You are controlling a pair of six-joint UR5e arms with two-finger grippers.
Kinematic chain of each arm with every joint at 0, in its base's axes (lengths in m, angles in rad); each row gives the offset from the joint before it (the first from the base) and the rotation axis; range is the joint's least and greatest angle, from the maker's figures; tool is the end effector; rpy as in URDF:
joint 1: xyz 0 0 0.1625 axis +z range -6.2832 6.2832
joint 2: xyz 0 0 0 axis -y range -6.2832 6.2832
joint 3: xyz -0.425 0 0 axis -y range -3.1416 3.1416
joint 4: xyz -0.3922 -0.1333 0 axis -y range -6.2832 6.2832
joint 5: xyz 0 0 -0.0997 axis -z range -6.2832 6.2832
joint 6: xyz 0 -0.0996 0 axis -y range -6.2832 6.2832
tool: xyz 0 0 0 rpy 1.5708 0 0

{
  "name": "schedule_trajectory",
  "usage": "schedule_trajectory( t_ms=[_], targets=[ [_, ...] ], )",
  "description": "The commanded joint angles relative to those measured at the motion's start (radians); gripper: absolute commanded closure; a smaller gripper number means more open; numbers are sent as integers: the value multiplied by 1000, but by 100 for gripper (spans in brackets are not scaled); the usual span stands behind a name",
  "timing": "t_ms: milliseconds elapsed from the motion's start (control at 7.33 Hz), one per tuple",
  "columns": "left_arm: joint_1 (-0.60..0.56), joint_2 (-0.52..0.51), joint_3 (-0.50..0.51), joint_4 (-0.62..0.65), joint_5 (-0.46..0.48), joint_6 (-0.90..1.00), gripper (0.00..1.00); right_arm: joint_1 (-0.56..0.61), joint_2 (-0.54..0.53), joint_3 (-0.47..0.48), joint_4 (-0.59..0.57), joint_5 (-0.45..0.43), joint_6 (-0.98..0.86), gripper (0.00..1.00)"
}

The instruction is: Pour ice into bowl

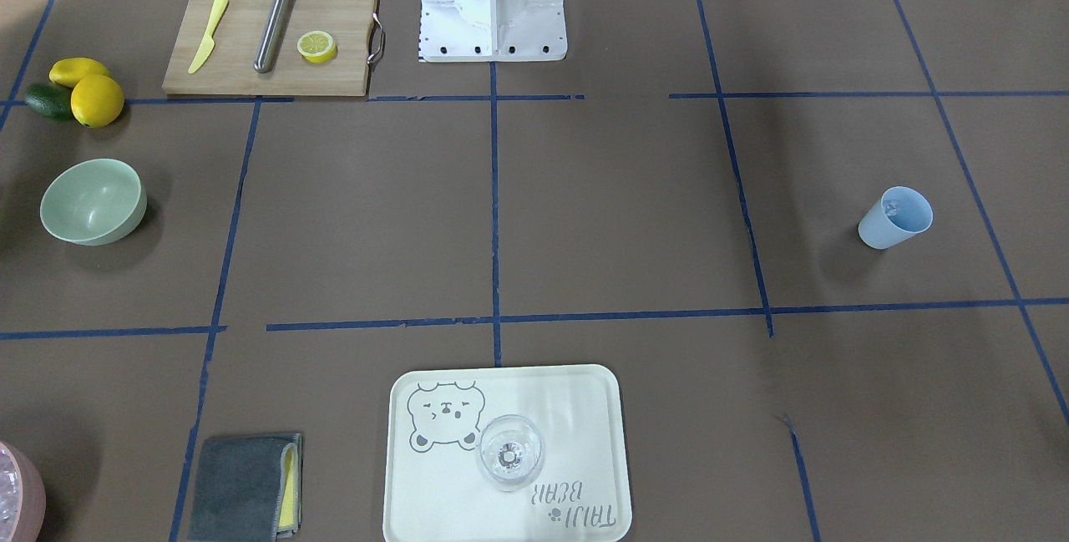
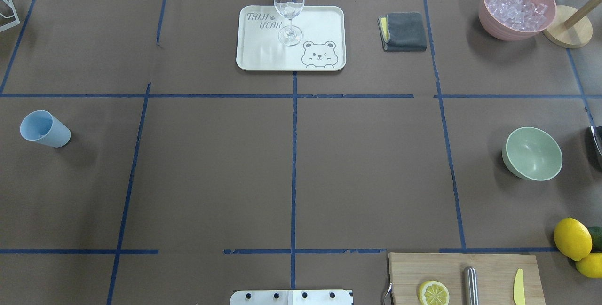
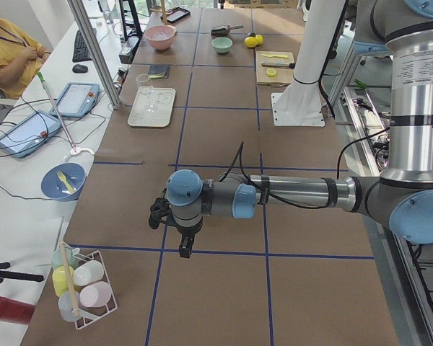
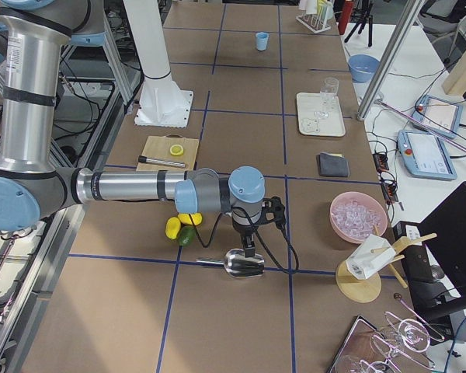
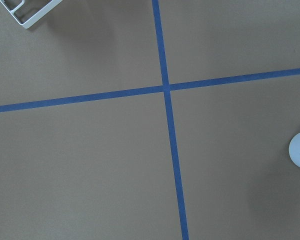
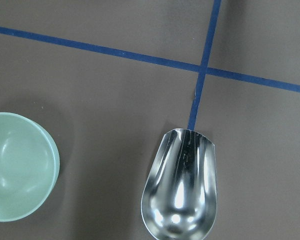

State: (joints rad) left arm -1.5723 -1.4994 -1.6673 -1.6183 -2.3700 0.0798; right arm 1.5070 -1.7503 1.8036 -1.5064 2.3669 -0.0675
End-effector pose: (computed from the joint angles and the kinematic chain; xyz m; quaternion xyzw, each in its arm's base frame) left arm -0.0626 -0.4661 0.6386 0.0492 0.3871 0.0501 0.9194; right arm 0.0350 -0.4261 0.6173 0.0549 -0.3869 -0.0831 0.9167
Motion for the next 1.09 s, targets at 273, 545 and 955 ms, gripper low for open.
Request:
schedule_trajectory(
  t_ms=[273,545,955],
  targets=[
    [-2,-2,-31,0,2,-2,0,1,8,40,2,0,9,0],
    [-2,5,-28,0,0,-2,0,-1,41,52,0,-8,21,0],
    [-3,7,-32,0,-2,-2,0,-1,66,65,17,-3,83,0]
  ],
)
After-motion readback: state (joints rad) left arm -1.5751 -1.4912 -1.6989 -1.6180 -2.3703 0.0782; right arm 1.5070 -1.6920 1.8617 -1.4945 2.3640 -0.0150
